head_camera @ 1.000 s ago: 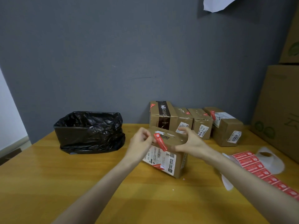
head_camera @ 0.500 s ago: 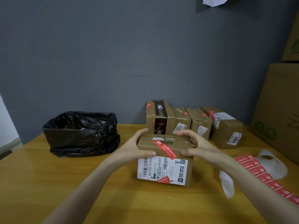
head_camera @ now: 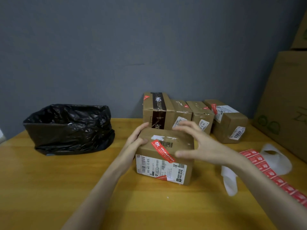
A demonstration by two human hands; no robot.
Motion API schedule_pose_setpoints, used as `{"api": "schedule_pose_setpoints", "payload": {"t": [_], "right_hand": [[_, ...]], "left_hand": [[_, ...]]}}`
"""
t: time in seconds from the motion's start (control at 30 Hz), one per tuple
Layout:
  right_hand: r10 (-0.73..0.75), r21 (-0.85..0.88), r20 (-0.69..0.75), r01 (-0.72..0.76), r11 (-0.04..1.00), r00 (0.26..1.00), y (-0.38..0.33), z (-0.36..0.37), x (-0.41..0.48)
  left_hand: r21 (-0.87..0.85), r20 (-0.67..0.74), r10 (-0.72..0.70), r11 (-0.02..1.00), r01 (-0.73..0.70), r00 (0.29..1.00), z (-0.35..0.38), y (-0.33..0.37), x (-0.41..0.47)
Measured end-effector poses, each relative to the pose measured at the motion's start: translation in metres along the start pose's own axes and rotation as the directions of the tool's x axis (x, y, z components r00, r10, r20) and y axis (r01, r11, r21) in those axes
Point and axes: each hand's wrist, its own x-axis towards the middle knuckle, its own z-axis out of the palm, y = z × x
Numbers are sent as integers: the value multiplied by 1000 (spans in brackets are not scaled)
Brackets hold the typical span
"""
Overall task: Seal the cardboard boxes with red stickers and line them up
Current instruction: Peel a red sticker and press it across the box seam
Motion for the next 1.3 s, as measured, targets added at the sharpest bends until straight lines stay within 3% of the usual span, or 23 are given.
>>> {"api": "schedule_pose_setpoints", "payload": {"t": [0.1, 0.2, 0.53, 1.3], "right_hand": [[-138, -12, -229, 139, 990, 964, -20, 3, 14], [-150, 17, -286, 162, 987, 946, -31, 11, 30], [40, 76, -188, -26, 997, 981, -20, 27, 52], [-48, -199, -164, 15, 980, 985, -30, 32, 53]], "left_hand": [[-15, -1, 34, 999, -34, 999, 2, -1, 0], [3, 9, 34, 999, -34, 999, 2, 0, 1], [81, 4, 59, 995, -59, 998, 2, 0, 6], [71, -39, 77, 995, -74, 996, 4, -3, 7]]}}
